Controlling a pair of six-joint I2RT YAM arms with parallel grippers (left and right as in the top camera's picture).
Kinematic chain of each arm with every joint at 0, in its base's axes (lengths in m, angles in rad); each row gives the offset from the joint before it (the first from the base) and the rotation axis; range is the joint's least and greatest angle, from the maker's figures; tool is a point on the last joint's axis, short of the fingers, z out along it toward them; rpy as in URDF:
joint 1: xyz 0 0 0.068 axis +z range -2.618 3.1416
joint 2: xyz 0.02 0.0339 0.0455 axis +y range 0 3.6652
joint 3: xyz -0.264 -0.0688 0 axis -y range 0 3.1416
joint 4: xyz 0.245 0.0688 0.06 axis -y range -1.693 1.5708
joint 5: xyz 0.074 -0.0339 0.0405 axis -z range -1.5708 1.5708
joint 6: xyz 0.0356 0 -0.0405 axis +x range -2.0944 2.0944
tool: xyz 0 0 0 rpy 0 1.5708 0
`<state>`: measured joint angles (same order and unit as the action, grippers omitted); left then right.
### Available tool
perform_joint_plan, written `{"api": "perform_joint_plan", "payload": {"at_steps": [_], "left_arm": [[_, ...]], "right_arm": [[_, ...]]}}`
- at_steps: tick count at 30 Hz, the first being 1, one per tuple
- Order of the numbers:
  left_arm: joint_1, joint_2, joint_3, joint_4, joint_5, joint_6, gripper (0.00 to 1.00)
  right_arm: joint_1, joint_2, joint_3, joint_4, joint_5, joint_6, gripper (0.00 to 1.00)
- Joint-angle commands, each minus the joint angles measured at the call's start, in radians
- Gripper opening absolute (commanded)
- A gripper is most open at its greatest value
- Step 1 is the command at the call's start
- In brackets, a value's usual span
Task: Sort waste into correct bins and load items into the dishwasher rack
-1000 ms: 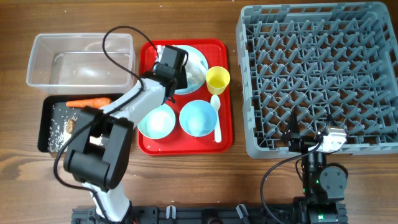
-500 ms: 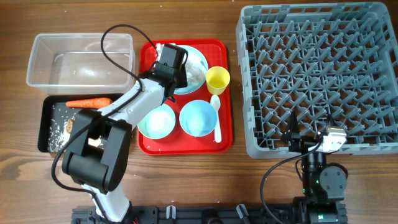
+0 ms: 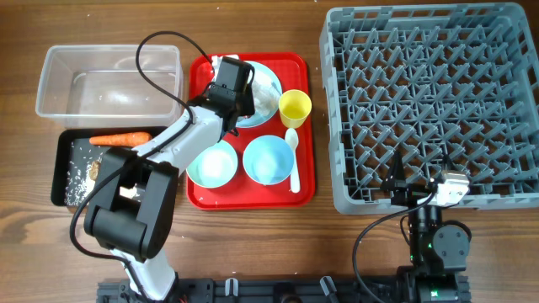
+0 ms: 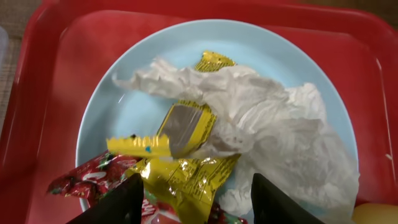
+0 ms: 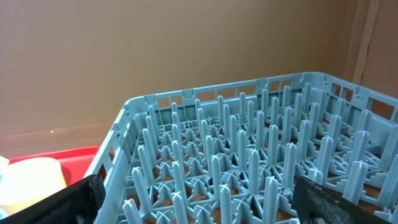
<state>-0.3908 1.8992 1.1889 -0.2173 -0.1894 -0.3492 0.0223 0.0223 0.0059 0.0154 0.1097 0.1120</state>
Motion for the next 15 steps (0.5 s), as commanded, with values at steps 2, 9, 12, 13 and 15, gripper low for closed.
{"api": "perform_joint_plan", "payload": {"at_steps": [2, 9, 12, 13, 15], "left_arm": [[0.001, 0.033, 0.005, 0.024, -0.007, 0.002, 0.55], [0.007, 0.047, 0.005, 0.069, -0.048, 0.006, 0.55], [0.008, 0.047, 0.004, 0.079, -0.048, 0.006, 0.57], [0.008, 0.048, 0.005, 0.080, -0.048, 0.006, 0.57], [0.008, 0.048, 0.005, 0.080, -0.048, 0.006, 0.59]], "right_arm": [[-0.004, 0.001, -0.001, 0.004, 0.010, 0.008, 1.00], [-0.004, 0.001, -0.001, 0.004, 0.010, 0.008, 1.00], [-0.004, 0.001, -0.001, 0.004, 0.010, 0.008, 1.00], [-0.004, 0.001, -0.001, 0.004, 0.010, 0.008, 1.00], [-0.004, 0.001, -0.001, 0.004, 0.010, 0.008, 1.00]]}}
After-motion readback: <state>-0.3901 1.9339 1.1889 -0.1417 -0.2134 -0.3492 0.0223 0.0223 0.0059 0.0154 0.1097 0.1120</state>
